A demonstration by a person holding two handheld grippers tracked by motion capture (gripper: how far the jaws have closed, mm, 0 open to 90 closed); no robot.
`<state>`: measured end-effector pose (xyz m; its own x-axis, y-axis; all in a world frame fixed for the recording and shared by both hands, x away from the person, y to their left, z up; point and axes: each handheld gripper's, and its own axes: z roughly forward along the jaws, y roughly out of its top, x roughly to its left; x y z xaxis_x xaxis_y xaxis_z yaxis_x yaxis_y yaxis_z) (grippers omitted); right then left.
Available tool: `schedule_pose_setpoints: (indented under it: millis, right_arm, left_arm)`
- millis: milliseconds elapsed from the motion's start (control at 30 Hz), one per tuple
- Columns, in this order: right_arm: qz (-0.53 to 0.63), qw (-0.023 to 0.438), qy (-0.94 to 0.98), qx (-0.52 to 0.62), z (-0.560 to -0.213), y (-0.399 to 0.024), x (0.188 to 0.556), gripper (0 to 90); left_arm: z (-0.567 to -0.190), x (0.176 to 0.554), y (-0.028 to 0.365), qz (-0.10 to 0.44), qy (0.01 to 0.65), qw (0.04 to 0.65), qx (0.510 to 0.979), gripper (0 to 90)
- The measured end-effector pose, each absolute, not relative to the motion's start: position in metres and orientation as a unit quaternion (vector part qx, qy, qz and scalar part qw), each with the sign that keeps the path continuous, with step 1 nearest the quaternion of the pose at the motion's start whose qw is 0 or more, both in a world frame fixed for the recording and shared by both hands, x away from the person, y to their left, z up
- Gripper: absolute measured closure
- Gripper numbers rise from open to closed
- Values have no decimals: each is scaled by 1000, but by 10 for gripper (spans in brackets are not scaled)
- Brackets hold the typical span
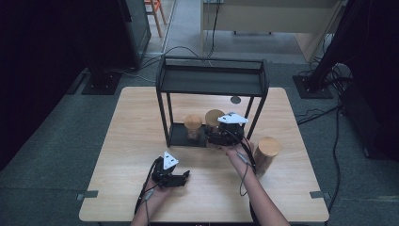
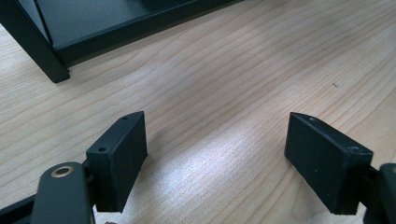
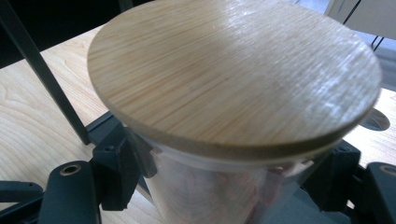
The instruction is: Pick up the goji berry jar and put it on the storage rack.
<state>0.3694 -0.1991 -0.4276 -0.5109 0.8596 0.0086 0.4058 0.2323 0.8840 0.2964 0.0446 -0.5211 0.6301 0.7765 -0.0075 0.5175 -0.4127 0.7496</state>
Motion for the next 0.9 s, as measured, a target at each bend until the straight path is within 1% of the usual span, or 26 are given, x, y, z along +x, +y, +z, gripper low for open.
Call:
schedule_pose_setpoints:
  millis: [733,900]
  right_arm:
    - [441,263,739,436,-430,-191,383,252]
    - [447,257,734,443,-432,-191,388,252]
  left_arm:
    - [-521,296,45,171,393,373,823,215]
    - [-521,296,45,171,392,373,823,215]
